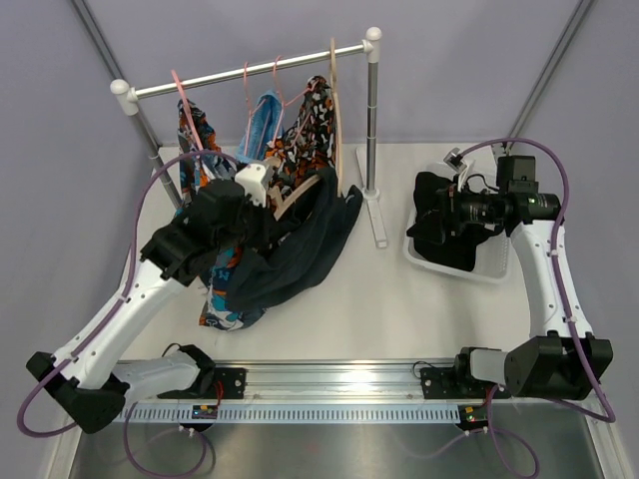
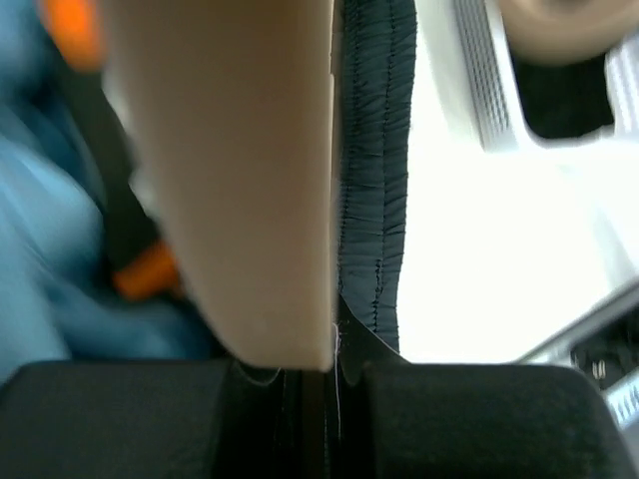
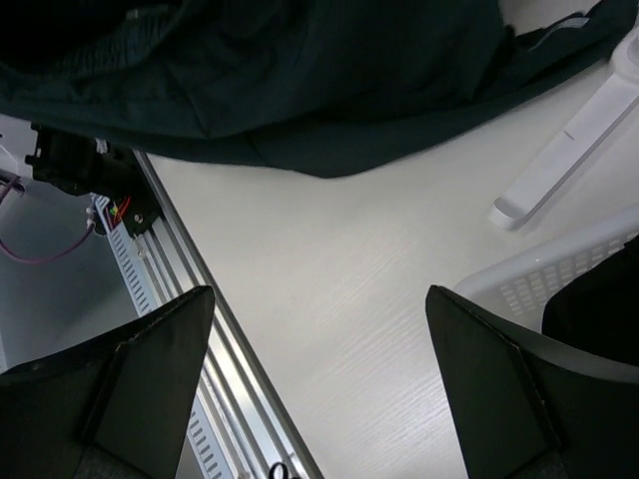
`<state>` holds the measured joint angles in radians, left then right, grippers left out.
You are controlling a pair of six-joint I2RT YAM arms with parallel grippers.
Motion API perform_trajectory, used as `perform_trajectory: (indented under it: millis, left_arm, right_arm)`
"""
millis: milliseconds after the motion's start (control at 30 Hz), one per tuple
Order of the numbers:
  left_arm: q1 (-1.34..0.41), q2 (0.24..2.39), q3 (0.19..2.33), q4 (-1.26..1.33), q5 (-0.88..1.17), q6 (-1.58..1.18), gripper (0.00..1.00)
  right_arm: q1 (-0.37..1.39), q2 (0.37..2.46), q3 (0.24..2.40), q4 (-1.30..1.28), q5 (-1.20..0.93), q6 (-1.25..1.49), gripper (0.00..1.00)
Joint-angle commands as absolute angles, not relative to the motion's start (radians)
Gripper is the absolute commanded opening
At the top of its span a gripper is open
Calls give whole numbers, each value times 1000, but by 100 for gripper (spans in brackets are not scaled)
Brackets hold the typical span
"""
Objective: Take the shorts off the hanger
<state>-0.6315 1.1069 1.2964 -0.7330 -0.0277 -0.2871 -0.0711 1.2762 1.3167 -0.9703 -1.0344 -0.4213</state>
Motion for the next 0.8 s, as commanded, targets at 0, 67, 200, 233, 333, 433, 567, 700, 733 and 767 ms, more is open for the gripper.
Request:
perform_trajectory:
  millis: [0,67,200,233,333,433,567,700,733,767]
  left_arm:
    - [-669,1039,1220,-727,58,-337,0]
    - [-699,1017,1178,-723,77,-342,0]
    - [-770,1012,1151,-680,97,-362,0]
    - [-781,1015,1152,-673,100,-367,0]
    - [-807,1034,1155,-637,109,-387,0]
    - [-825,1042,1144,-588,126,-409,0]
    - [-844,1048,1134,-535,141,-440,0]
    - [-857,1061,1143,-522,152,-456,0]
    - [-861,1065,1146,-519,153,-457,0]
    - [-864,1068,1147,-514,153,-460,0]
  right_arm:
    - [-28,1226,1289,-792,-968,-202,95]
    - [12,1212,1256,-711,-936,-102,94]
    - [132,1126,1169,-539,-728,115,93]
    - [158,1111,1142,-516,-695,142,93]
    - [245,1065,1109,-462,-623,215,91]
    - [314,1054,1097,-442,-537,291,90]
    - [393,1075,1091,-436,-450,325,87]
    - [465,1124,1103,-431,-292,328,81]
    - [483,1135,1109,-434,-270,328,80]
    - [486,1143,1114,-436,-253,324,76]
